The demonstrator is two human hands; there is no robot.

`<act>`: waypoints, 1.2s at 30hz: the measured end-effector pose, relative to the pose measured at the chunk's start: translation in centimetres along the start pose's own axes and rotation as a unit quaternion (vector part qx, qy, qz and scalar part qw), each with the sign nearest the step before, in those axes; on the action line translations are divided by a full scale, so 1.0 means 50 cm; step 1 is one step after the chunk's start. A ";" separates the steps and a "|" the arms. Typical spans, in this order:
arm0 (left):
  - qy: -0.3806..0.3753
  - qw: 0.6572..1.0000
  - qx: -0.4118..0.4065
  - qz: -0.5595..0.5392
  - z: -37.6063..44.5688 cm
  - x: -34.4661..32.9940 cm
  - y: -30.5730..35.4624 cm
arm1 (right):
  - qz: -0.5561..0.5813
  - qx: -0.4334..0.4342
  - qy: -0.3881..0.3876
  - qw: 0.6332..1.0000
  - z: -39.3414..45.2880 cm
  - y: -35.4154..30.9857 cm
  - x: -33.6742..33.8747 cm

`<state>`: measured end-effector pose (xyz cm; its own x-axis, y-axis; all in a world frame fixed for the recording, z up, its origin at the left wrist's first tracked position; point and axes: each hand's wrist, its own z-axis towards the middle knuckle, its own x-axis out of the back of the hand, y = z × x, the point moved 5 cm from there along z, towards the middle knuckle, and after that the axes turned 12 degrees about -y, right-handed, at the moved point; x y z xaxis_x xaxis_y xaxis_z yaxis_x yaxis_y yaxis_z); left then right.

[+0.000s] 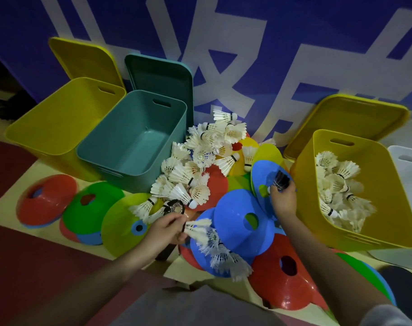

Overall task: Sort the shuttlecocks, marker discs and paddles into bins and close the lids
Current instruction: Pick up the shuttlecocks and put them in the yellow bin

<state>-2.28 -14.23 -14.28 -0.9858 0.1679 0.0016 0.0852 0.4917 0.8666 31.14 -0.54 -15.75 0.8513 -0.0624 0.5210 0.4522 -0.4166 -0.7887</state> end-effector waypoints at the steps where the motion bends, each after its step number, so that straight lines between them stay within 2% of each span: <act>1: 0.003 1.000 -0.005 -0.027 0.004 -0.003 0.008 | 0.007 -0.033 0.005 0.999 0.012 0.008 -0.003; 3: 0.005 0.998 -0.015 -0.064 0.013 -0.008 0.025 | 0.005 -0.076 0.013 0.997 0.037 0.018 -0.006; 6: 0.014 0.993 -0.013 -0.115 0.020 -0.013 0.047 | -0.025 -0.095 0.007 0.995 0.060 0.014 -0.009; 13: 0.020 0.980 -0.006 -0.200 0.043 -0.036 0.065 | -0.131 -0.029 0.002 0.991 0.099 -0.018 -0.020; 20: 0.021 0.981 -0.031 -0.190 0.073 -0.064 0.120 | -0.049 0.015 -0.018 0.999 0.078 -0.042 -0.006; 24: -0.013 0.978 -0.057 -0.199 0.087 -0.081 0.166 | -0.022 0.069 -0.026 0.997 0.027 -0.082 0.028; 30: -0.064 0.977 -0.078 -0.189 0.122 -0.126 0.233 | -0.075 0.169 -0.044 0.982 -0.053 -0.141 0.099; 36: -0.146 0.967 -0.090 -0.188 0.173 -0.266 0.308 | -0.113 0.177 0.036 0.977 -0.115 -0.133 0.221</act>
<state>13.40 -1.50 -5.26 -0.8570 0.2530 -0.4489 -0.3240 0.4127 0.8513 35.99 -3.68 -2.87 0.7044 -0.0746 0.7059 0.7005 -0.0882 -0.7082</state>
